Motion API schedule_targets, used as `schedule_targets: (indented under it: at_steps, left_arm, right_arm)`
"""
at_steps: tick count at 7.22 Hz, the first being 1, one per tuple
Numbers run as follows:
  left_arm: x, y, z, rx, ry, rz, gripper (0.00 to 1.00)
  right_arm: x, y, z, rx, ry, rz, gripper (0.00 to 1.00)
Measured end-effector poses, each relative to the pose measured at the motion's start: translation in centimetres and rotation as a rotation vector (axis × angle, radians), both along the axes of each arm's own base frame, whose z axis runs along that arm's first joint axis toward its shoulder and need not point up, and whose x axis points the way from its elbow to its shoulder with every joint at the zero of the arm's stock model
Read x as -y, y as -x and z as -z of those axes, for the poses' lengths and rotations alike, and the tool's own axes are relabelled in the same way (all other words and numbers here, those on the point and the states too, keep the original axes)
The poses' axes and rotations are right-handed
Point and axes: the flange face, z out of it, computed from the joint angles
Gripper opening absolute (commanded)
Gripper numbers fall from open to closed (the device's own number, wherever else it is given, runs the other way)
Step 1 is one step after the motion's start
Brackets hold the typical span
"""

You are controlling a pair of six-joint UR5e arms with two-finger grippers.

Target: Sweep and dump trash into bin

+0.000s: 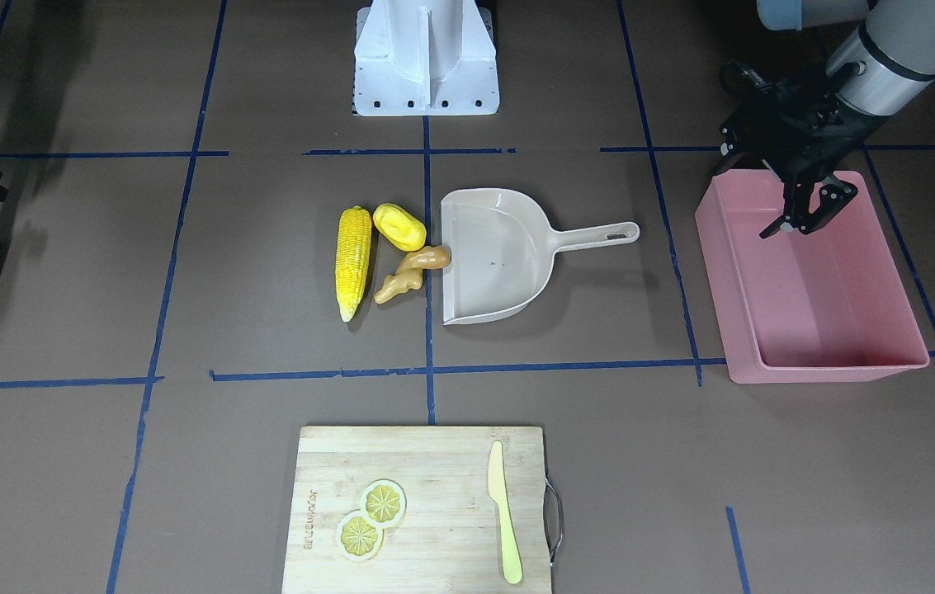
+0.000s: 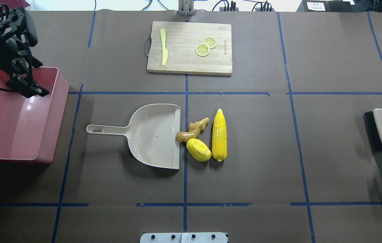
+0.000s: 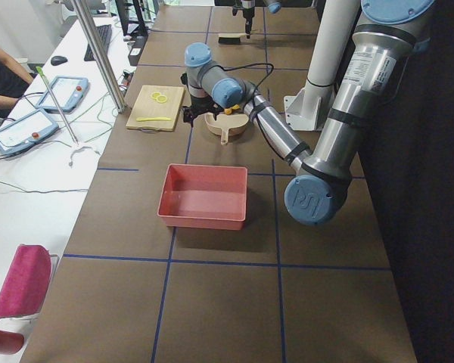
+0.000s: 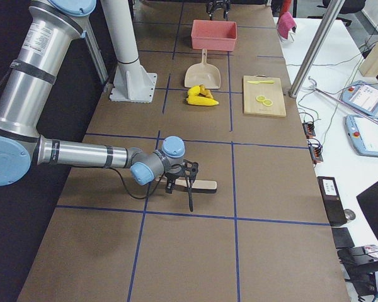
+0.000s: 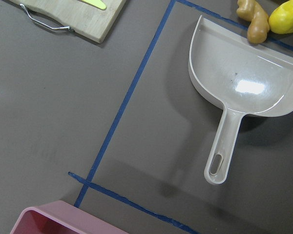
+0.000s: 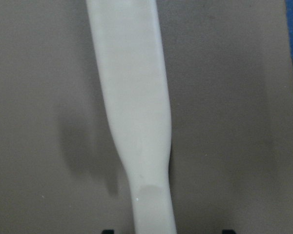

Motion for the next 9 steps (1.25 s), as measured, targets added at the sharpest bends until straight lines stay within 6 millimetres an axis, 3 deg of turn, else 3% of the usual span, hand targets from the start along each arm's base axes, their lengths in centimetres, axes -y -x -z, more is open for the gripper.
schedule_targets:
  at_steps: [1,2,7,9]
  left_arm:
    - [0.0,0.0,0.0,0.0,0.0,0.0,1.0]
    - [0.0,0.0,0.0,0.0,0.0,0.0,1.0]
    - [0.2,-0.5,-0.1,0.003,0.002,-0.006,1.0]
    - [-0.6,-2.7,0.0,-0.001,-0.018,-0.051,1.0]
  right_arm:
    - [0.0,0.1,0.0,-0.002,-0.001,0.003,0.13]
    - [0.0,0.2,0.0,-0.003,0.0,0.004,0.0]
    - [0.1,0.2,0.7,0.004,-0.01,0.003,0.0]
    - [0.3,0.2,2.4,0.021,-0.033,0.001,0.0]
